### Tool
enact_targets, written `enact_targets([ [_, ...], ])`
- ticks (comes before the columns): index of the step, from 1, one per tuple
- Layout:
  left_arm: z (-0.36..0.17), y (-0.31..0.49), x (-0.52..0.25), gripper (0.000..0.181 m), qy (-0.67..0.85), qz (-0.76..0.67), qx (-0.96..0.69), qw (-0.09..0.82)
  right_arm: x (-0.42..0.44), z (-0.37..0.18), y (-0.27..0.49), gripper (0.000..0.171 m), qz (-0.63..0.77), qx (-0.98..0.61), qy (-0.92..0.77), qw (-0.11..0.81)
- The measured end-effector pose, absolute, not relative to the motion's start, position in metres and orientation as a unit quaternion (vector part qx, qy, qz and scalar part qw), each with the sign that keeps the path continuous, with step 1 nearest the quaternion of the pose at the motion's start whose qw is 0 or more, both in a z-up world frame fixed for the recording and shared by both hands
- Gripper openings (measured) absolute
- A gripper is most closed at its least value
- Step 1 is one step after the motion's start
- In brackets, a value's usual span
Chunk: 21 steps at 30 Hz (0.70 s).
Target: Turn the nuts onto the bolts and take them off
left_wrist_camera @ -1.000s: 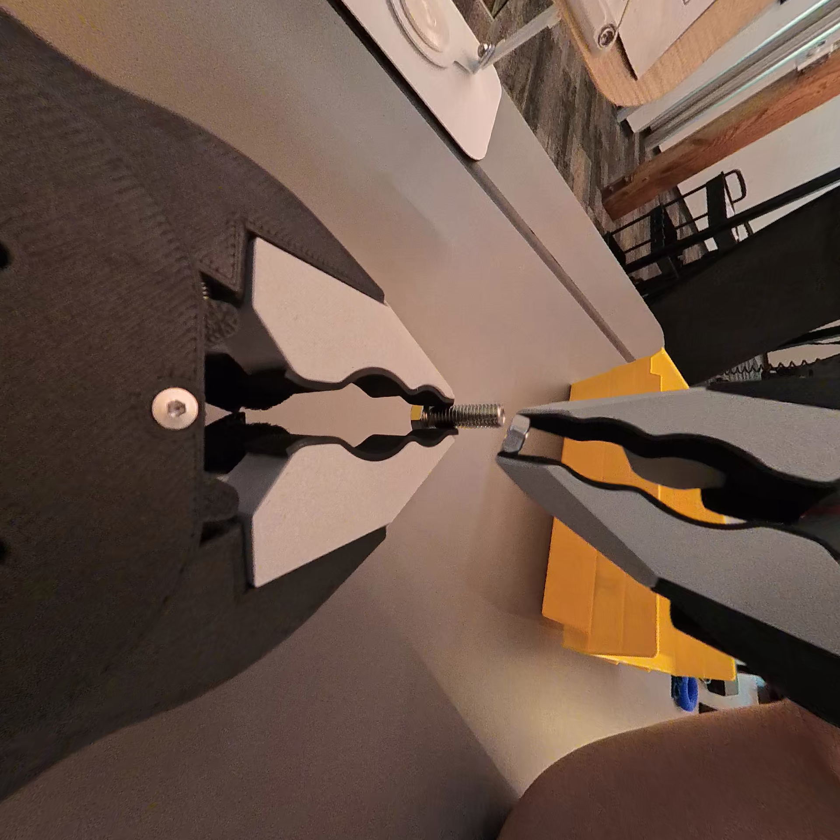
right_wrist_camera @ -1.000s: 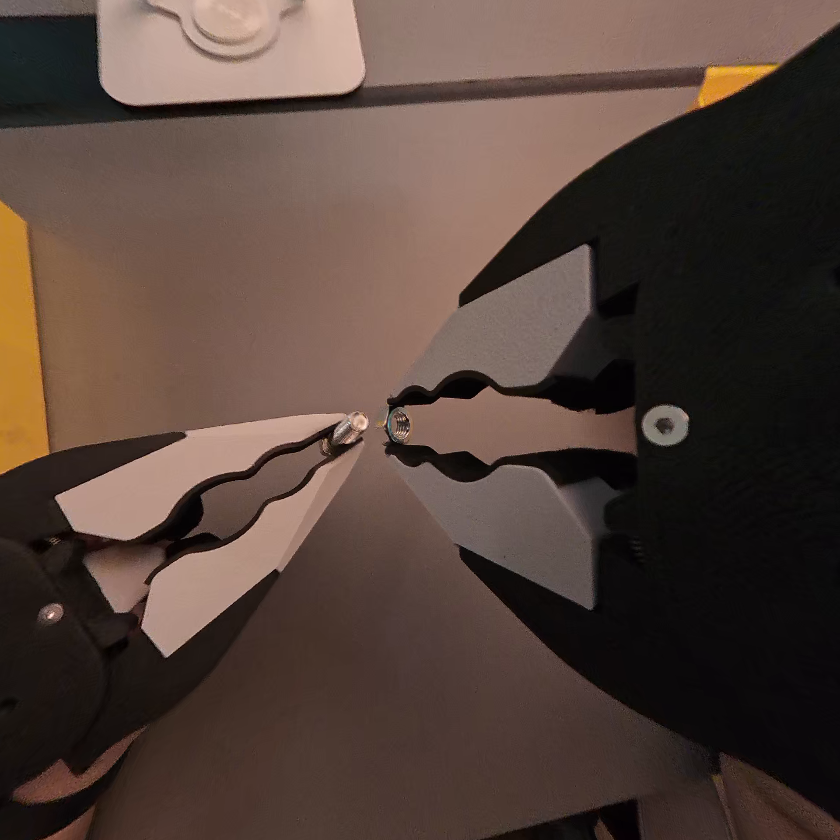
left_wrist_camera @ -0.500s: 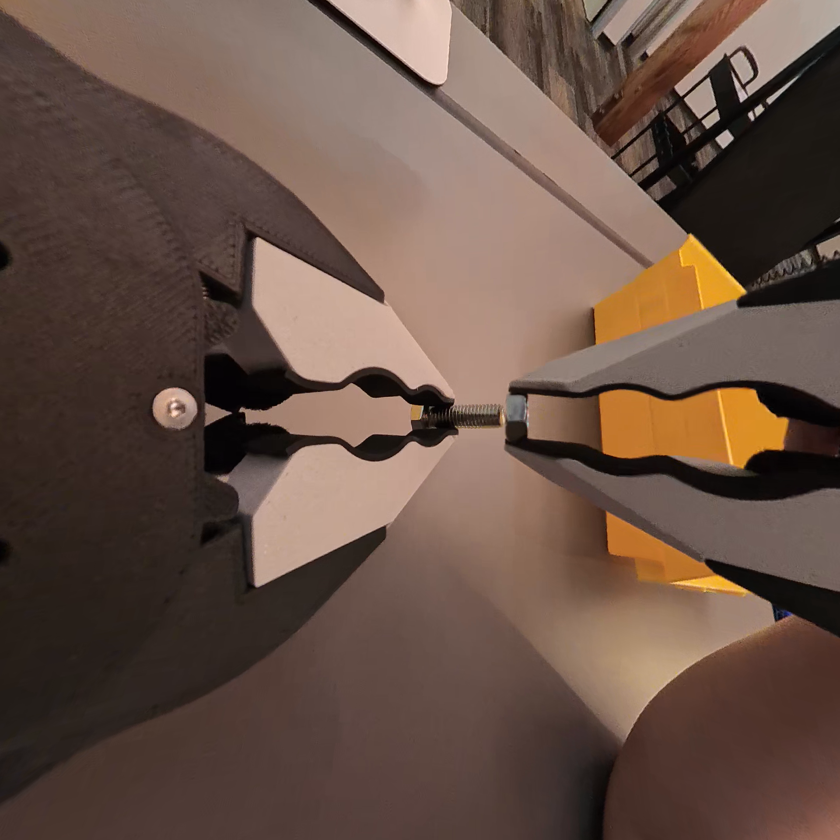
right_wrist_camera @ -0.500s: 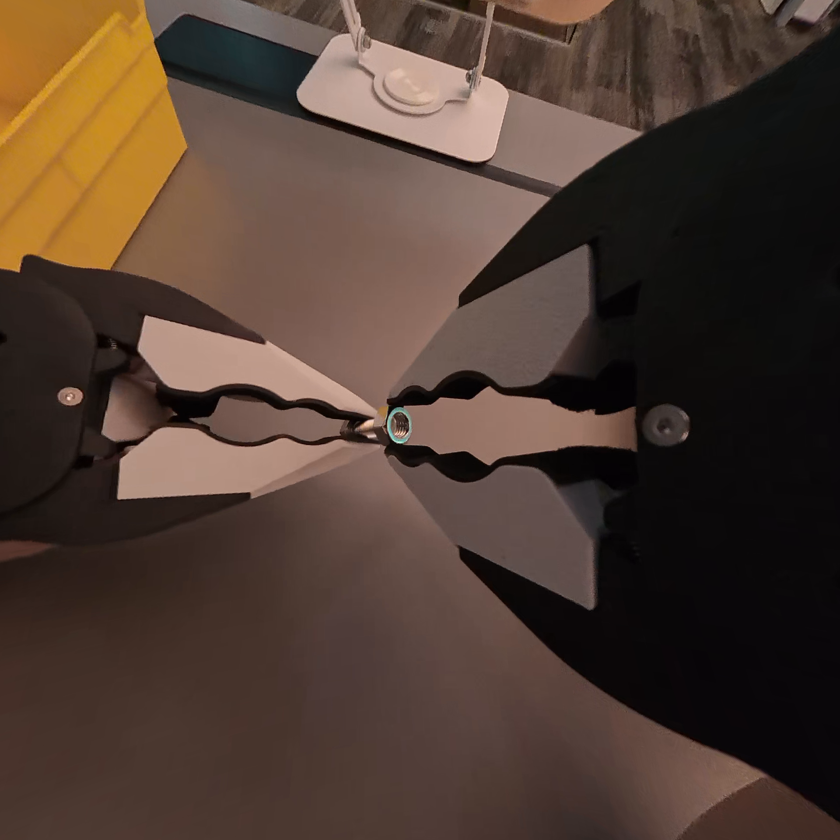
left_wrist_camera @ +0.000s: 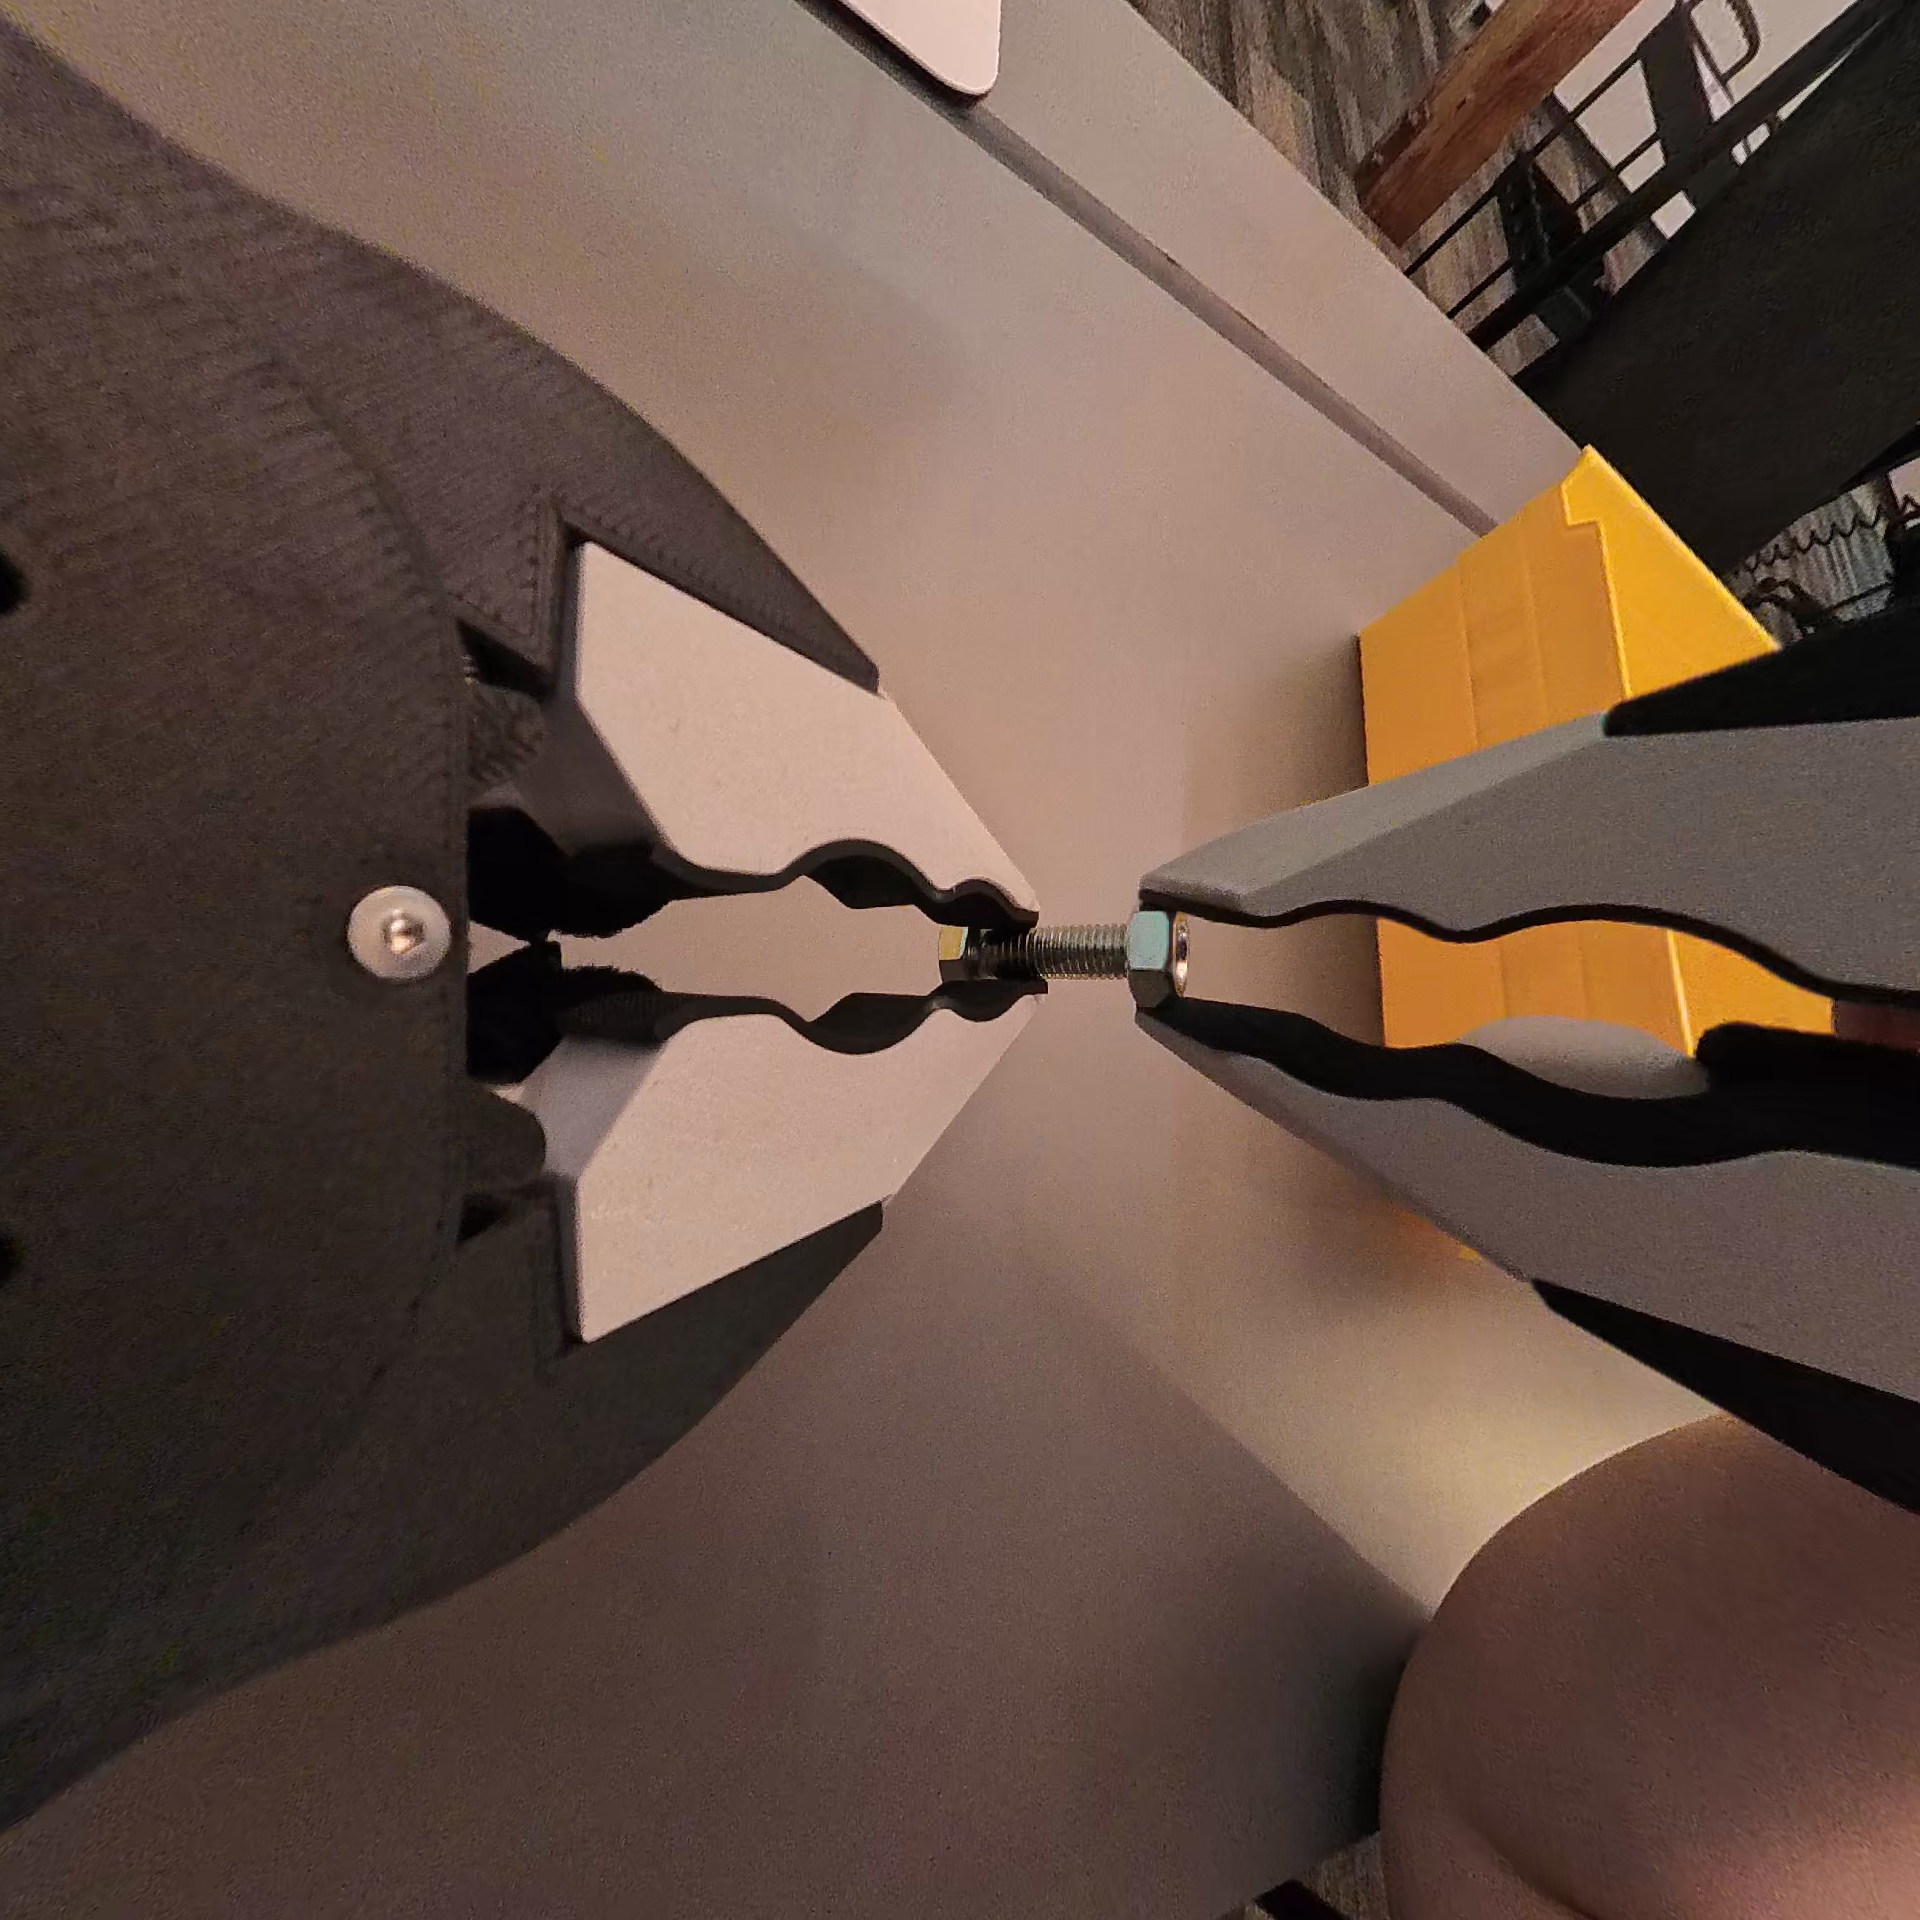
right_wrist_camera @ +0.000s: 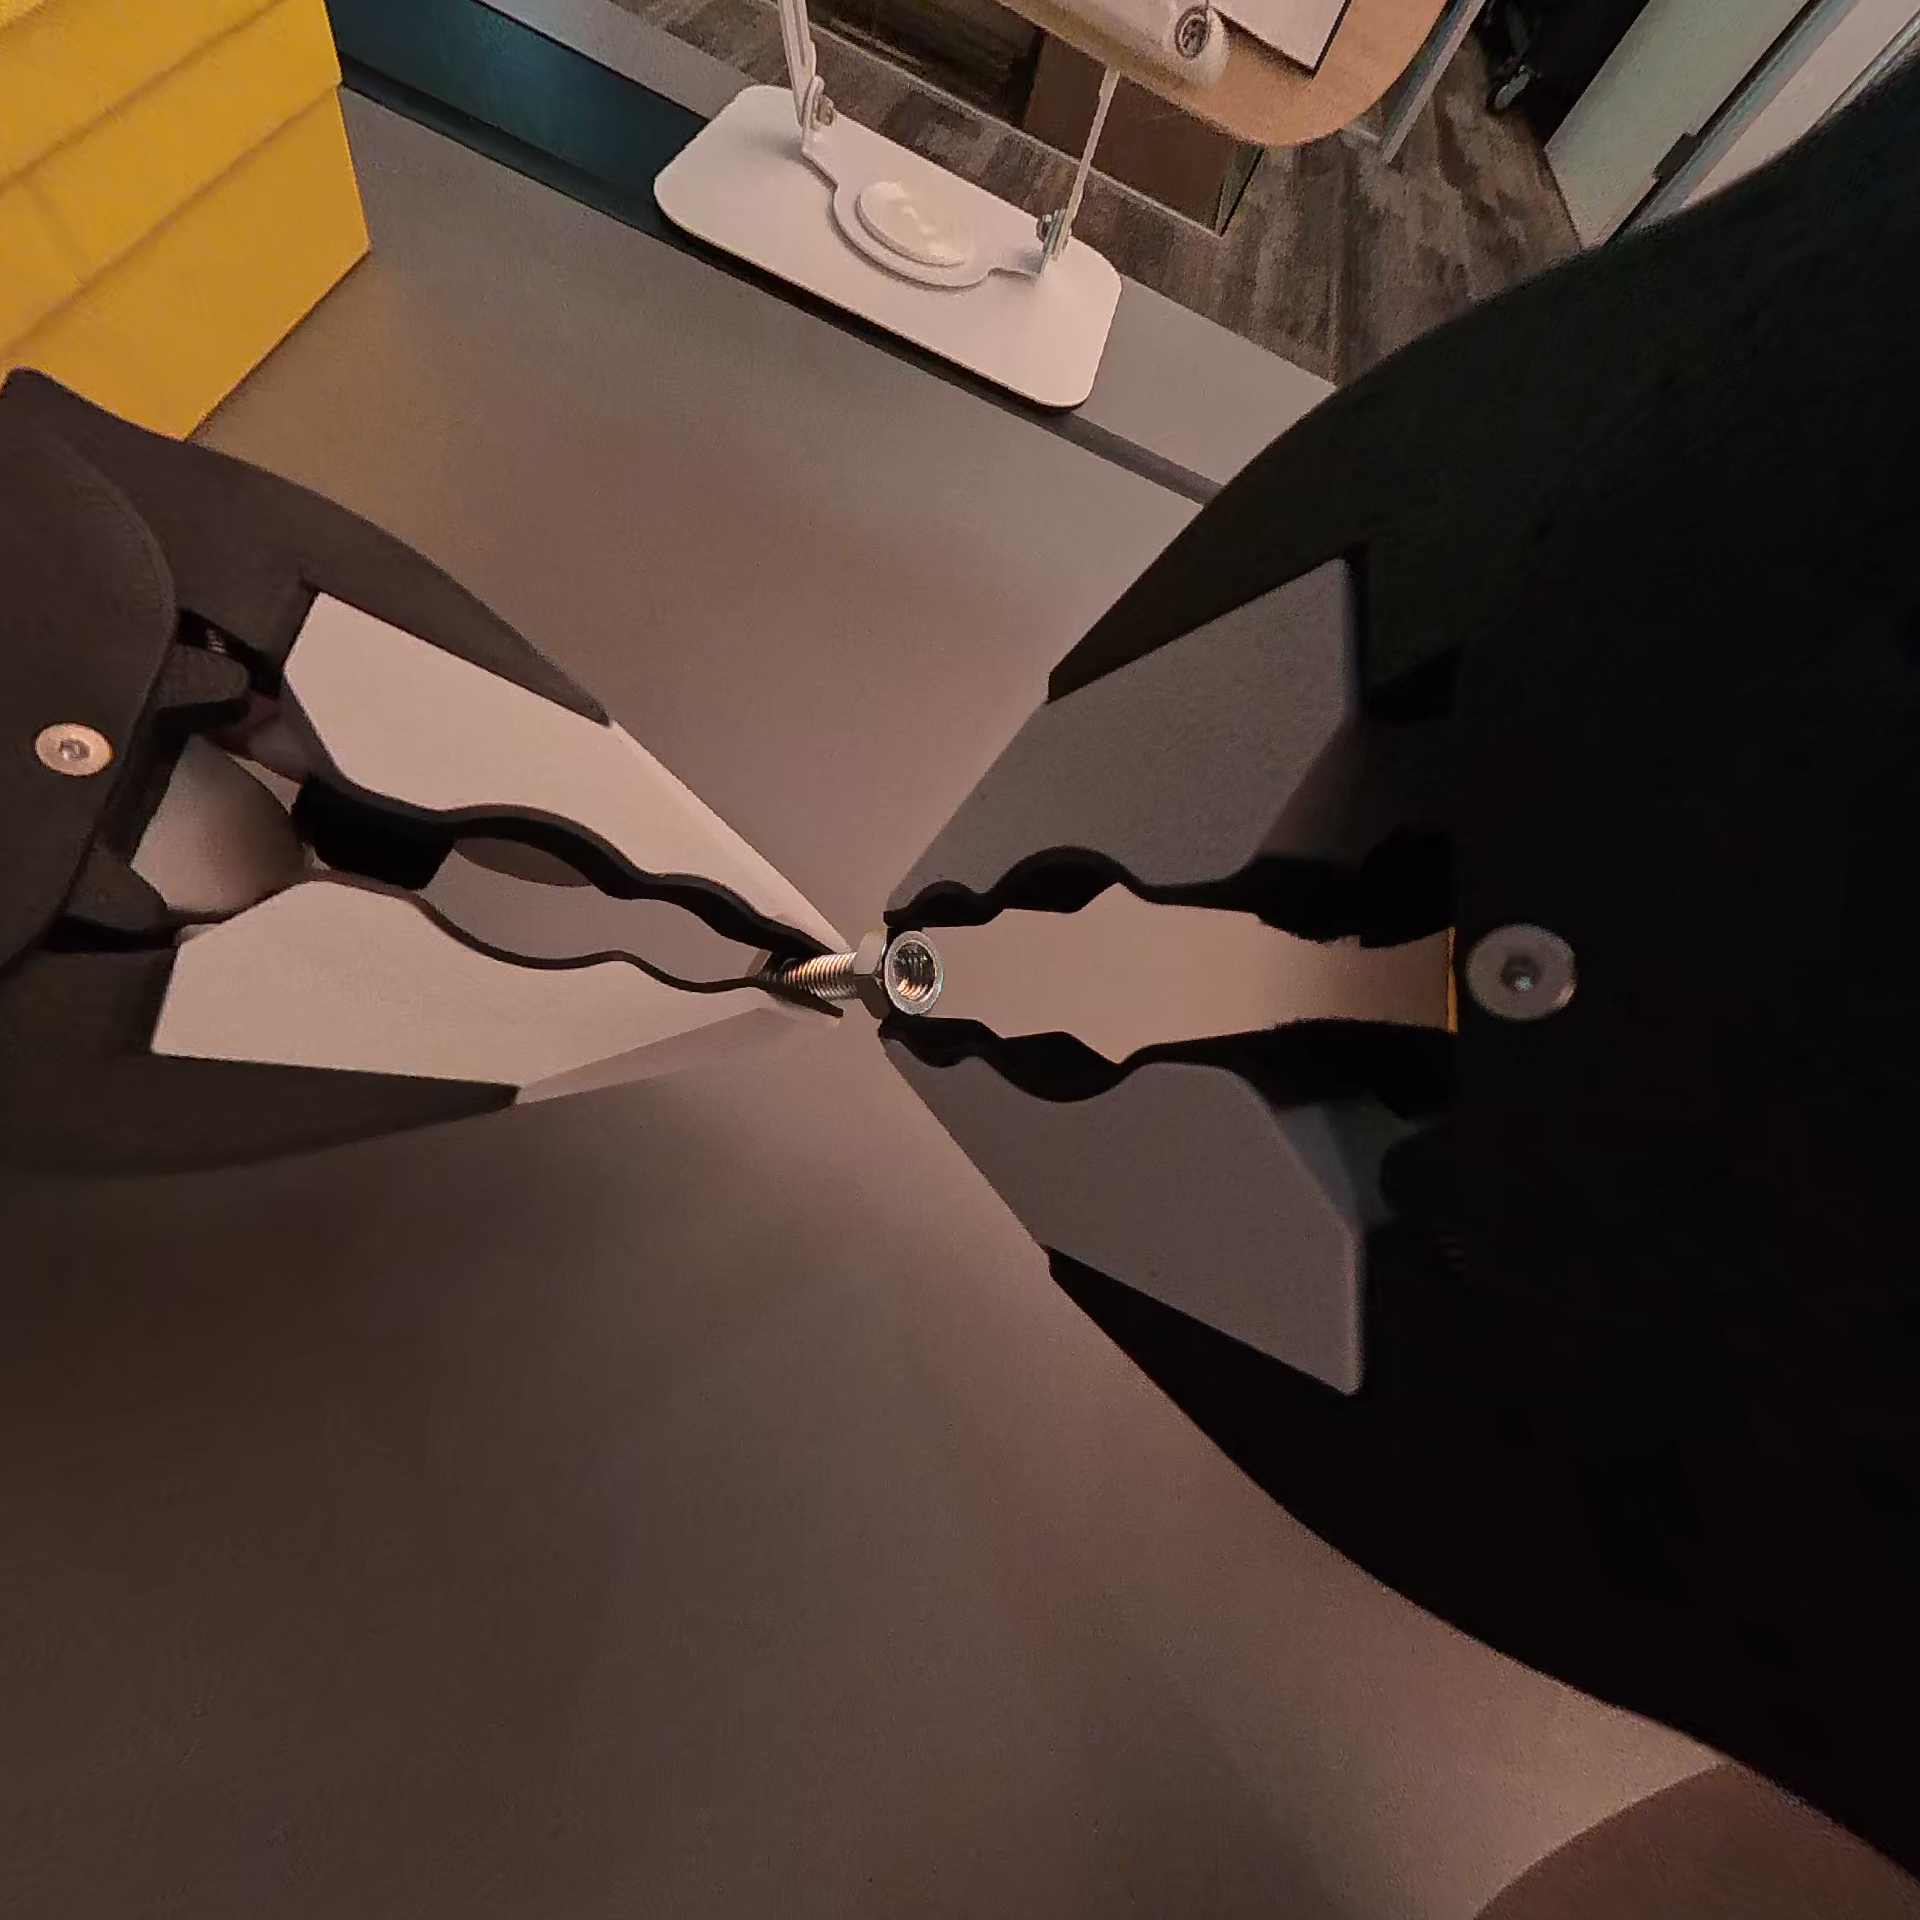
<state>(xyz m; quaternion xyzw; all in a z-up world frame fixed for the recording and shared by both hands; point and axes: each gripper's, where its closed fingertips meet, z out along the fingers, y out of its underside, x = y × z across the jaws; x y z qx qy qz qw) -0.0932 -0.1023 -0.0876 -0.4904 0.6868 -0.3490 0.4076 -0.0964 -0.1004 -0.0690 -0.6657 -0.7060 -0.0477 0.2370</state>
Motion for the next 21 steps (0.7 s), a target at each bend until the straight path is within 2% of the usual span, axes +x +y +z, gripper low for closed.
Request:
enact_targets([
  [11,-0.091,-0.107,-0.094,0.007,0.696,-0.357,-0.487,0.389,-0.097,-0.073,-0.103,0.016,-0.057,-0.669,-0.707,0.222],
  [21,-0.084,-0.086,-0.096,0.007,0.681,-0.292,-0.496,0.452,-0.100,-0.065,-0.085,0.015,0.076,-0.818,-0.533,0.200],
])
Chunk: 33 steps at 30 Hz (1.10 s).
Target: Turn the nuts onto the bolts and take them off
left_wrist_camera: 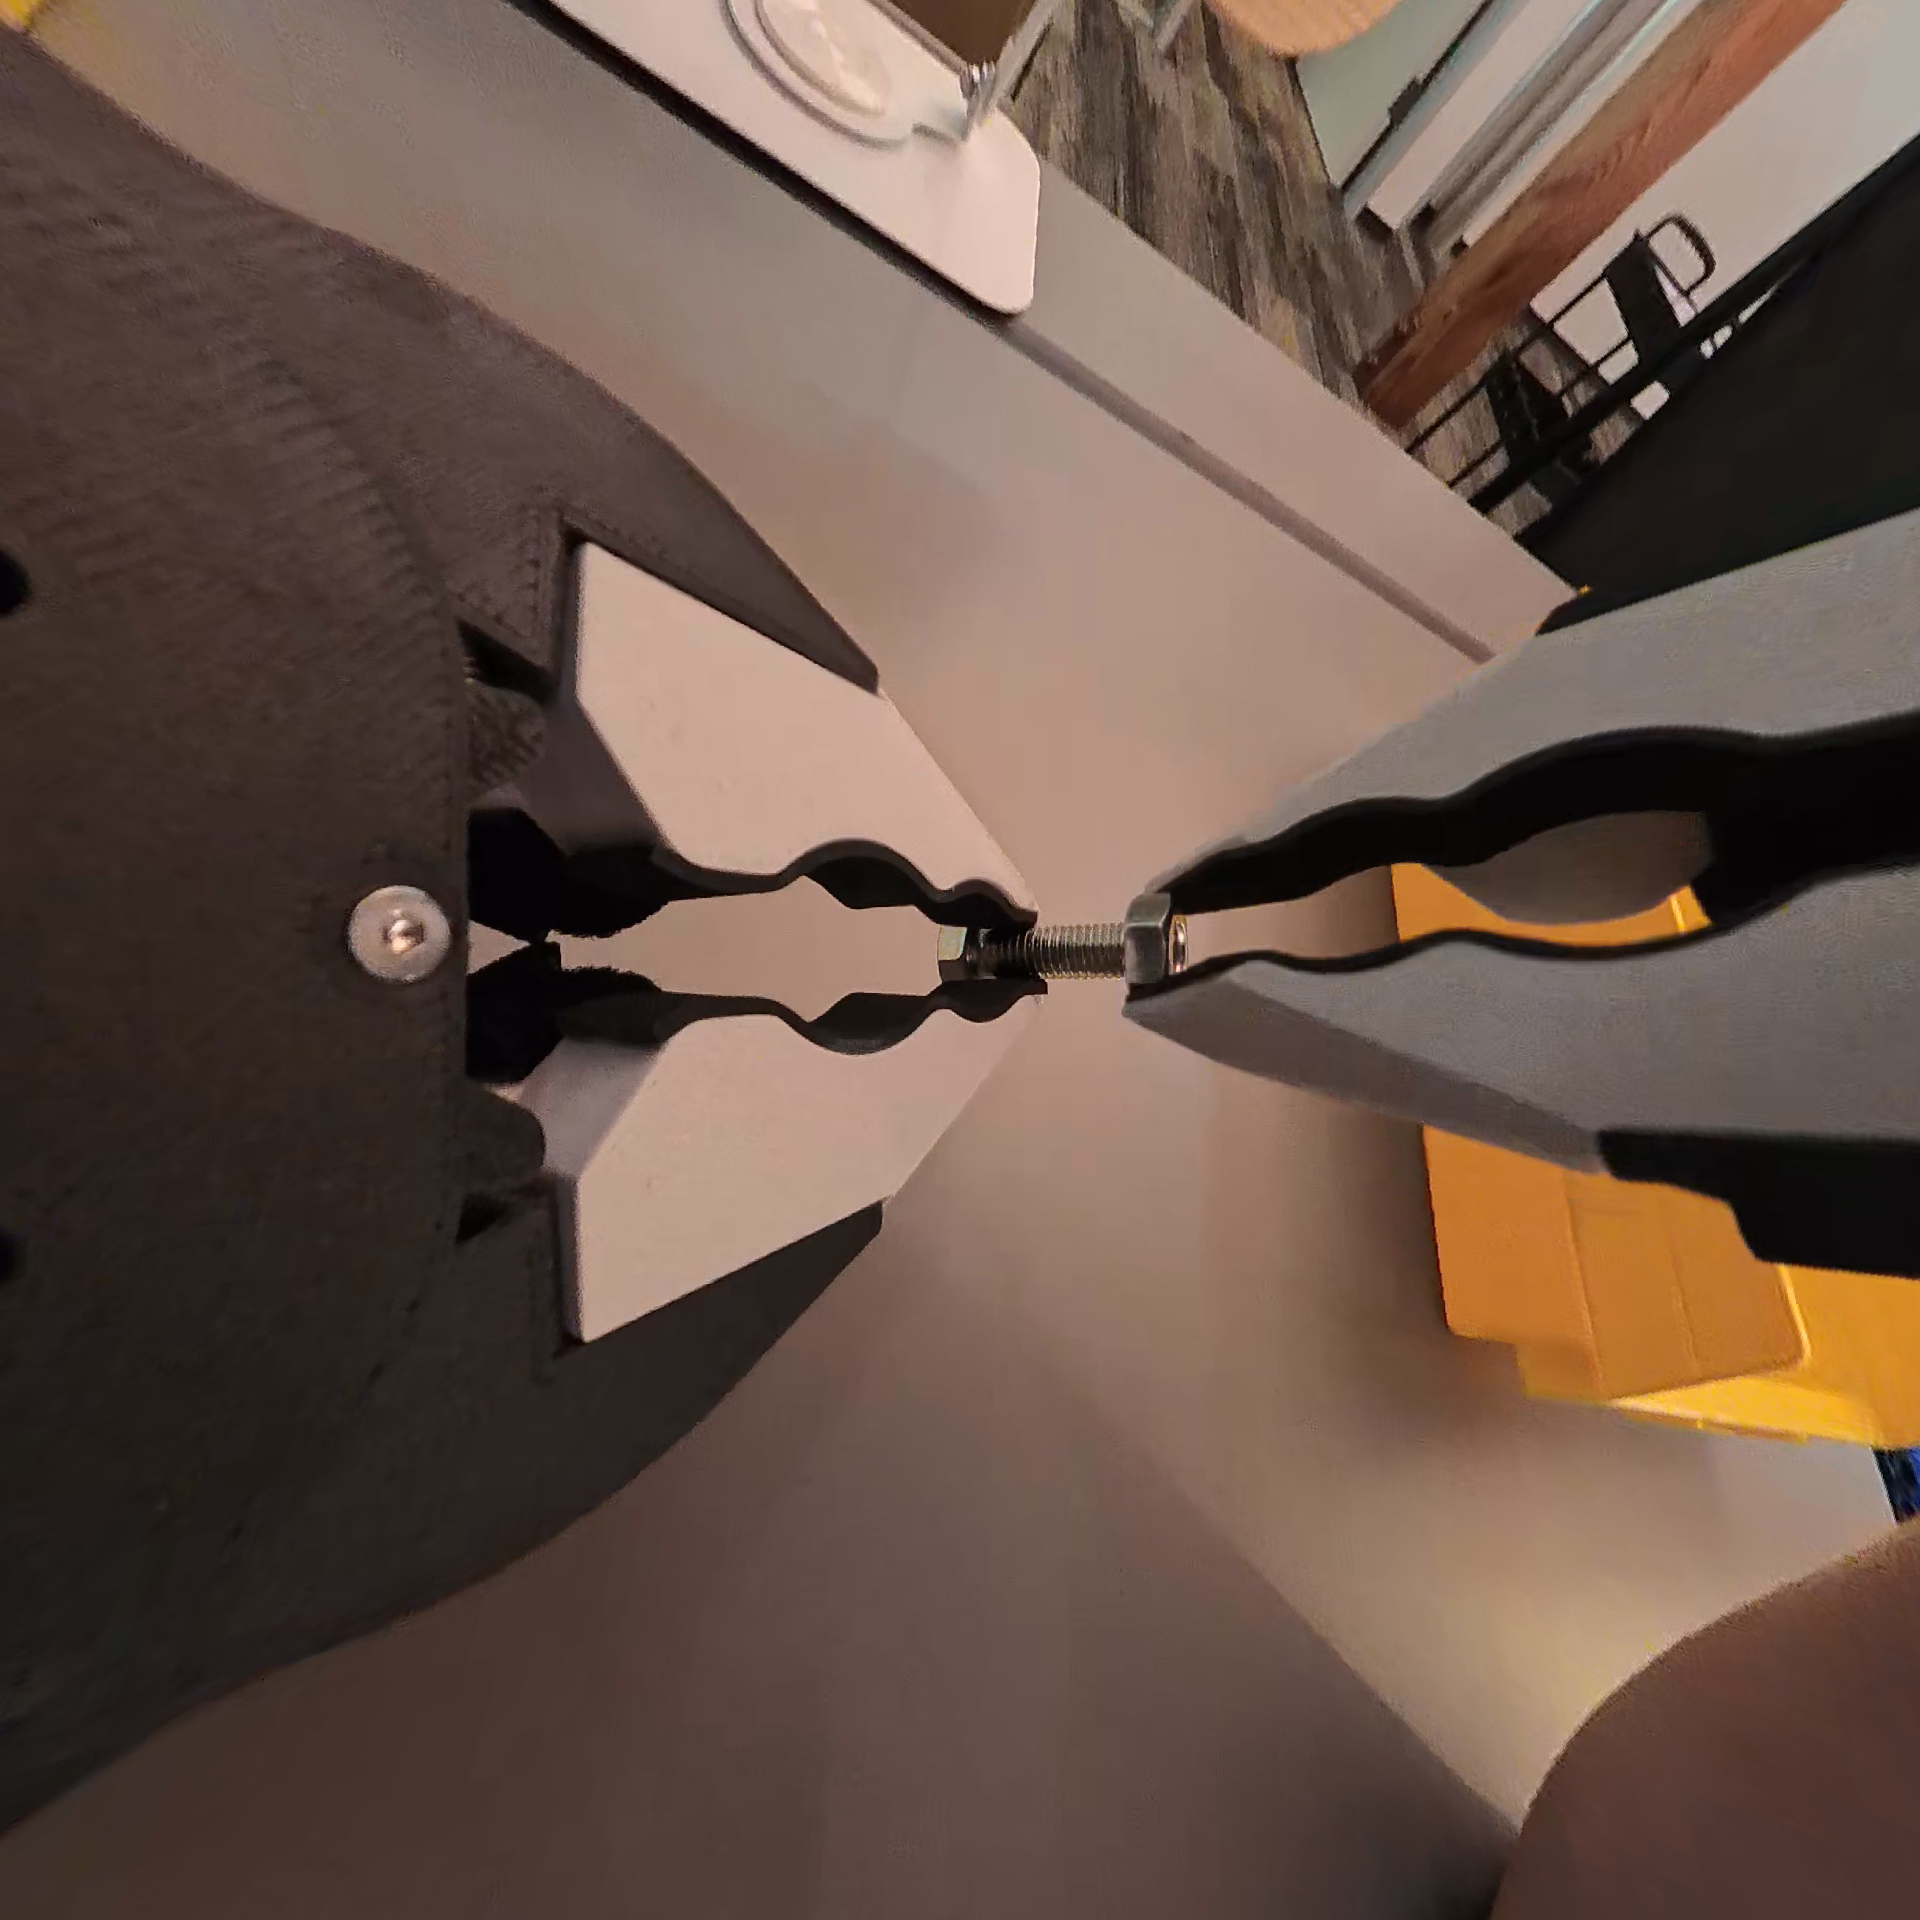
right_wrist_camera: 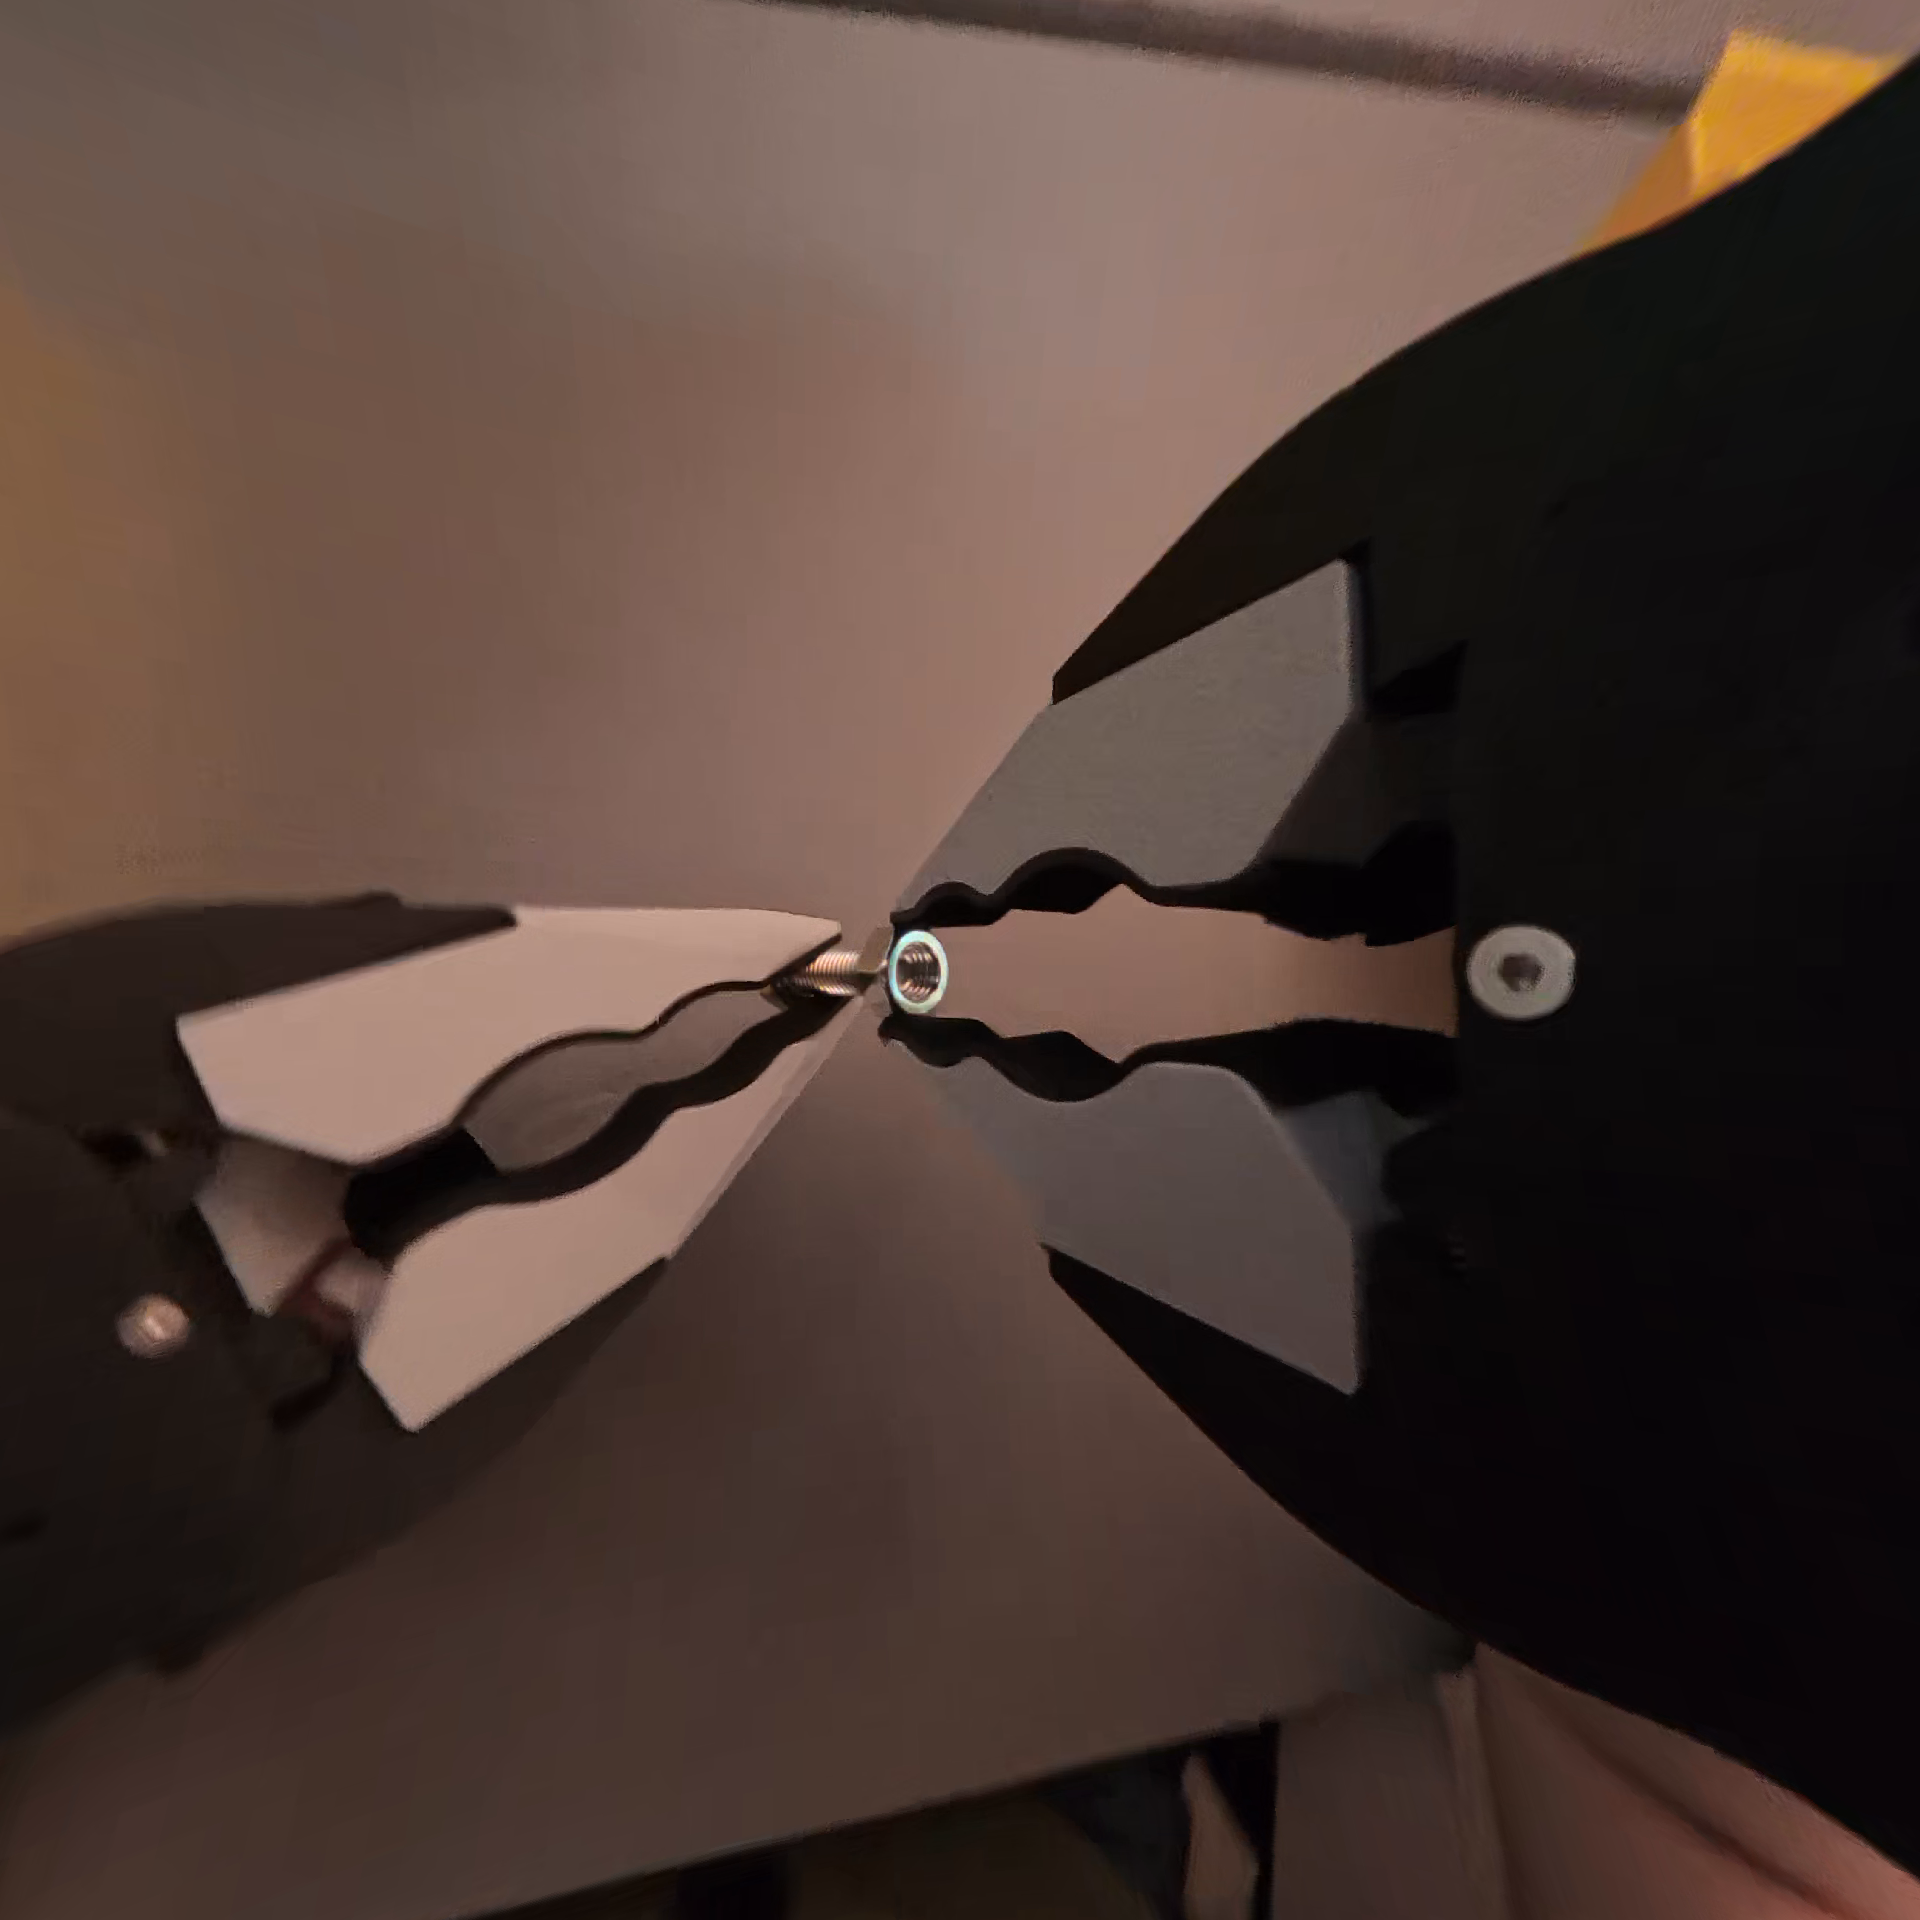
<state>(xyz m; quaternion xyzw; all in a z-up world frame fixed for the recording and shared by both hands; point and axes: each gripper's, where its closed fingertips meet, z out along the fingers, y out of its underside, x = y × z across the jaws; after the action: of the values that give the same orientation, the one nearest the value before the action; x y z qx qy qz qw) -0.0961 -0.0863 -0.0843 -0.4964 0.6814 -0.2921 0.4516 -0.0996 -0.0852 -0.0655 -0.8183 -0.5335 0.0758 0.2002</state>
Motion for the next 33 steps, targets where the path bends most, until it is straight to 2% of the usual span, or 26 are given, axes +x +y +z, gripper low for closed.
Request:
enact_targets([
  [6,-0.081,-0.074,-0.098,0.007,0.670,-0.253,-0.507,0.479,-0.102,-0.062,-0.074,0.016,0.181,-0.885,-0.395,0.166],
  [21,-0.078,-0.060,-0.100,0.007,0.648,-0.237,-0.529,0.495,-0.103,-0.061,-0.061,0.016,0.228,-0.927,-0.249,0.161],
  [33,-0.074,-0.058,-0.101,0.007,0.628,-0.275,-0.542,0.485,-0.102,-0.058,-0.059,0.016,0.225,-0.927,-0.248,0.168],
])
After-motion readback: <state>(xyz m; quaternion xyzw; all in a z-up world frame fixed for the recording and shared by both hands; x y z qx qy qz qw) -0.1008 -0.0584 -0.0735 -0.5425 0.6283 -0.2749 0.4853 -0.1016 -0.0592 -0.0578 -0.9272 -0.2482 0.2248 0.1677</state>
